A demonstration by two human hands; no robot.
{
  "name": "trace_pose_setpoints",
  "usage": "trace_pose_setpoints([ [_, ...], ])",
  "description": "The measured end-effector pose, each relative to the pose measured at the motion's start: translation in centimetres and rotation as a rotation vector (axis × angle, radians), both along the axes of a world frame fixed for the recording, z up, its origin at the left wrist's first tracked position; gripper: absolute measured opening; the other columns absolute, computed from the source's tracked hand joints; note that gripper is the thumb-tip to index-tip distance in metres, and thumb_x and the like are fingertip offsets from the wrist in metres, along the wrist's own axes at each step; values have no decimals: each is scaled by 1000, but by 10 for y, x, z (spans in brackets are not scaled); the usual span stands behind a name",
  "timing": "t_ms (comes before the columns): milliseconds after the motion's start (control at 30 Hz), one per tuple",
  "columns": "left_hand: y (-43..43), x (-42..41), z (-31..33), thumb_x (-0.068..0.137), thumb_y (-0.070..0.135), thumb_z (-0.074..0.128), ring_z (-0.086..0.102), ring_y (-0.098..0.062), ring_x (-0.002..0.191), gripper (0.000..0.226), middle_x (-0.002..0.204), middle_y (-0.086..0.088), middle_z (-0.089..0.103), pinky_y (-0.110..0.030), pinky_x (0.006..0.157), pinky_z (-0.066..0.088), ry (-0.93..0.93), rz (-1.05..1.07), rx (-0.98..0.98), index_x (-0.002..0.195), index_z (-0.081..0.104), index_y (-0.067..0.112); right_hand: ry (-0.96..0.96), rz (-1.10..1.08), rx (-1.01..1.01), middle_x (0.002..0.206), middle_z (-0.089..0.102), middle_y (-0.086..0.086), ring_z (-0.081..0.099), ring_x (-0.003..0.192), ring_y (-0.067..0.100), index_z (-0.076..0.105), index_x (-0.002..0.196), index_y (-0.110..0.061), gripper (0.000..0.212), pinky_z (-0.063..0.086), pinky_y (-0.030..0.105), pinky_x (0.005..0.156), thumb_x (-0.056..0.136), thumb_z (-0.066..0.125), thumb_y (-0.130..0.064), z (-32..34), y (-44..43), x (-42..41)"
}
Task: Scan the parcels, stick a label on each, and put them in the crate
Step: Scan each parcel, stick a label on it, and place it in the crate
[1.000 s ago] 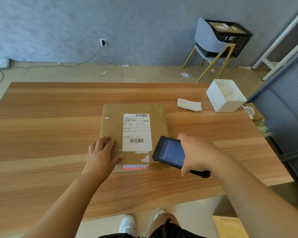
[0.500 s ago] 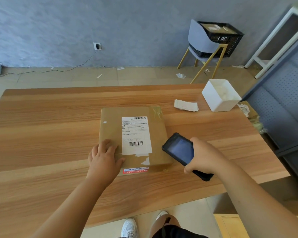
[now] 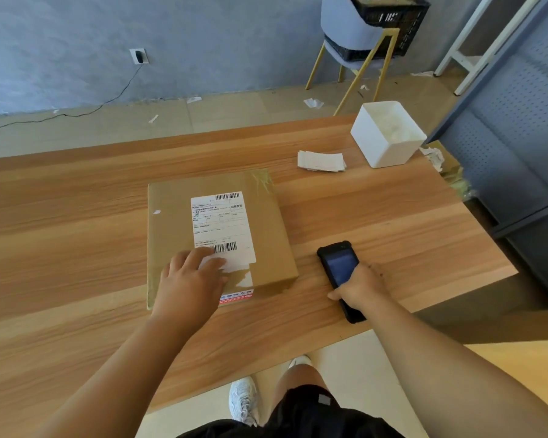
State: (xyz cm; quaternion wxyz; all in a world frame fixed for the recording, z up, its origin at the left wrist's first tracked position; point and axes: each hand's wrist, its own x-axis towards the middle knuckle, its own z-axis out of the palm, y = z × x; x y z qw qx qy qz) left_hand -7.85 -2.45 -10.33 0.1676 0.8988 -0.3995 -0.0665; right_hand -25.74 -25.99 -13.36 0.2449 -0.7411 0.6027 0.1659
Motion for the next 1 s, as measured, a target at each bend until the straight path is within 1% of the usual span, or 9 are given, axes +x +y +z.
trace_pose_setpoints([
  [167, -11, 1, 4, 81, 32, 68, 48, -35, 112, 30, 121, -2, 58, -52, 90, 39, -10, 14, 40, 109, 67, 22, 118, 101, 13, 143, 30, 13, 31, 131, 30, 28, 143, -6, 108, 39, 39, 103, 64, 78, -60, -1, -7, 4],
  [267, -26, 1, 9, 82, 37, 67, 47, -33, 113, 34, 123, 0, 55, -49, 93, 38, 1, -5, 43, 113, 65, 23, 21, 114, 38, 138, 37, 11, 30, 129, 28, 44, 133, -12, 92, 34, 34, 95, 66, 69, -69, 4, -25, 9],
  [333, -41, 4, 12, 83, 37, 65, 47, -31, 114, 35, 124, 0, 54, -48, 93, 39, 9, -12, 33, 115, 64, 24, -82, 94, -7, 132, 42, 9, 33, 125, 28, 50, 123, -15, 72, 34, 34, 86, 73, 66, -65, 8, -41, 15],
  [467, -81, 16, 20, 85, 32, 62, 48, -29, 113, 35, 126, 1, 53, -43, 89, 42, 28, -11, 30, 119, 61, 23, -118, 163, -92, 124, 56, 7, 48, 115, 27, 55, 120, -15, 50, 47, 38, 86, 84, 62, -49, 11, -83, 35],
  [567, -112, 29, 25, 83, 26, 65, 51, -31, 108, 35, 123, -1, 55, -43, 84, 47, 44, 18, 14, 118, 63, 20, -203, 185, -42, 120, 61, 2, 57, 101, 20, 55, 122, -17, 44, 43, 30, 74, 87, 62, -43, 13, -117, 56],
  [700, -152, 44, 25, 75, 18, 73, 56, -39, 100, 35, 113, -9, 61, -48, 77, 49, 21, 41, 24, 110, 68, 12, -284, 190, -10, 117, 60, 3, 57, 96, 20, 53, 121, -17, 36, 44, 30, 75, 91, 59, -37, 9, -167, 91],
  [800, -175, 49, 22, 71, 21, 78, 56, -41, 100, 36, 110, -10, 63, -51, 75, 49, 28, 94, 56, 104, 69, 12, -328, 159, -93, 115, 60, 6, 59, 98, 25, 53, 120, -12, 38, 43, 29, 73, 91, 60, -34, 5, -200, 119],
  [900, -187, 49, 16, 68, 23, 81, 56, -42, 95, 31, 103, -9, 63, -50, 72, 48, 19, 144, 61, 95, 69, 13, -360, 137, -164, 105, 63, 6, 58, 83, 24, 55, 103, -13, 26, 41, 28, 65, 90, 59, -35, -4, -224, 140],
  [1000, -191, 50, 13, 72, 33, 72, 56, -41, 92, 30, 100, -7, 64, -48, 71, 50, 4, 187, 27, 95, 70, 13, -352, 117, -155, 102, 63, 9, 61, 87, 29, 54, 98, -9, 31, 44, 31, 67, 91, 57, -39, -15, -241, 155],
])
